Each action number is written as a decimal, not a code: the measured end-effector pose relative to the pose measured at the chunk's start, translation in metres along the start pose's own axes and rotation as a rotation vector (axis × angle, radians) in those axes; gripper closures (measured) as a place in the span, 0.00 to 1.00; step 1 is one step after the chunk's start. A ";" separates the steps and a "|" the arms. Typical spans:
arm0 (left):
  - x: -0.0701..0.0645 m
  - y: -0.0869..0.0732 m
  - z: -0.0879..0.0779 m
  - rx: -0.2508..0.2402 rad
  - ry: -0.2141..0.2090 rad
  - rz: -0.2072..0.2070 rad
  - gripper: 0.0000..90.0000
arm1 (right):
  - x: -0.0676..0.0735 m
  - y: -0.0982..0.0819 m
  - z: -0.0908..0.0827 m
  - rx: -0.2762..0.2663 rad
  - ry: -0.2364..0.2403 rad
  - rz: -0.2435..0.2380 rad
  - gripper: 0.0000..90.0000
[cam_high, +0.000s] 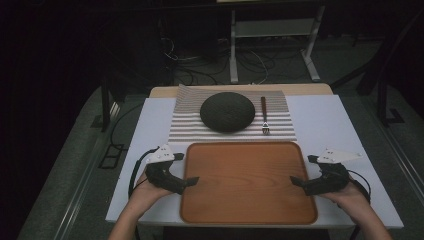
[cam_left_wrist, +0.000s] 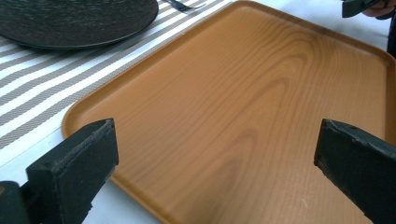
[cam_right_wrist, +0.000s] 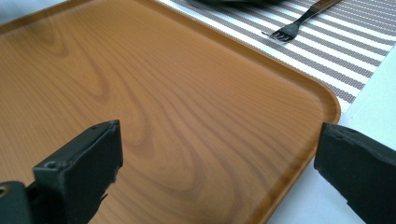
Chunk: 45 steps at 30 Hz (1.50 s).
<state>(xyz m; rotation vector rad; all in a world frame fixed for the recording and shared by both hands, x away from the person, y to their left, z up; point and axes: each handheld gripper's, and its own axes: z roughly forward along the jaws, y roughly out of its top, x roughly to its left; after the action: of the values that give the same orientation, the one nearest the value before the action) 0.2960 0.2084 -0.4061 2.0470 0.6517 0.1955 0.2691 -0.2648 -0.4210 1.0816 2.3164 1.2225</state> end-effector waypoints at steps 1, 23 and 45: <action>0.000 0.000 0.000 0.000 0.000 0.000 0.00 | 0.000 0.000 0.000 0.000 0.000 0.000 0.01; 0.004 -0.003 0.002 -0.007 -0.002 -0.003 0.00 | -0.001 0.006 -0.001 -0.007 -0.010 0.027 0.01; 0.004 -0.006 0.007 0.004 0.000 0.004 0.00 | -0.012 0.026 0.021 0.019 -0.006 0.046 0.01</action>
<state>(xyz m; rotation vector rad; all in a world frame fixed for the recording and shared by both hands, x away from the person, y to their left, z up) 0.3001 0.2078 -0.4153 2.0523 0.6487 0.1966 0.3010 -0.2528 -0.4134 1.1499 2.3151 1.2147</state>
